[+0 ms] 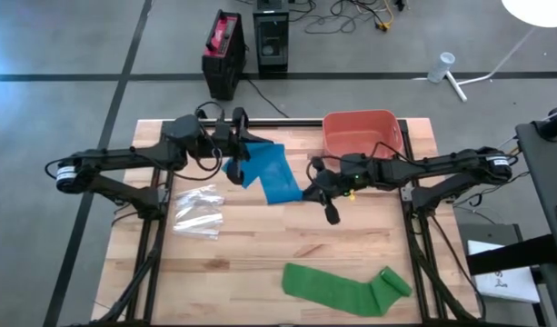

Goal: Roll bandage
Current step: Roll the blue bandage

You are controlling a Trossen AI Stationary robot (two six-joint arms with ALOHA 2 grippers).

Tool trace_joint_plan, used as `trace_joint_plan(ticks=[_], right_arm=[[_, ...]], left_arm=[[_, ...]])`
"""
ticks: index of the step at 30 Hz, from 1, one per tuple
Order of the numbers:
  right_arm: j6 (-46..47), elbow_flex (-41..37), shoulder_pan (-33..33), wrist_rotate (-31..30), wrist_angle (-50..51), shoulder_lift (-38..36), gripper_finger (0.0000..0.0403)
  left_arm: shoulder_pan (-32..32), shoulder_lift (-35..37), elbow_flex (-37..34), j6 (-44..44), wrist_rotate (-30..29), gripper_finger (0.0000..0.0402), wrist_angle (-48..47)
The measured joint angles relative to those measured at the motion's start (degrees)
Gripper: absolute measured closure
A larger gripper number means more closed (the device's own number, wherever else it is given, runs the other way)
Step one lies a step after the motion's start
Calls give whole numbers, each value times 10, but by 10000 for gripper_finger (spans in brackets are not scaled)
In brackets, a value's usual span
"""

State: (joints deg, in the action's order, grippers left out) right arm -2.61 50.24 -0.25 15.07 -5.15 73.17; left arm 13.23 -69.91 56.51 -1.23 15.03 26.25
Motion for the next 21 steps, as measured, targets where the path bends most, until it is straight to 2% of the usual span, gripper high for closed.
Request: trace_joint_plan(ticks=[2, 10, 21], right_arm=[[2, 0, 0, 31, -8, 0, 400], [4, 0, 8, 58, -46, -3, 400], [-2, 0, 12, 60, -59, -31, 400]], left_arm=[[0, -6, 0, 0, 0, 401, -8], [2, -26, -4, 2, -1, 401, -10], [-5, -27, -52, 44, 20, 401, -21]])
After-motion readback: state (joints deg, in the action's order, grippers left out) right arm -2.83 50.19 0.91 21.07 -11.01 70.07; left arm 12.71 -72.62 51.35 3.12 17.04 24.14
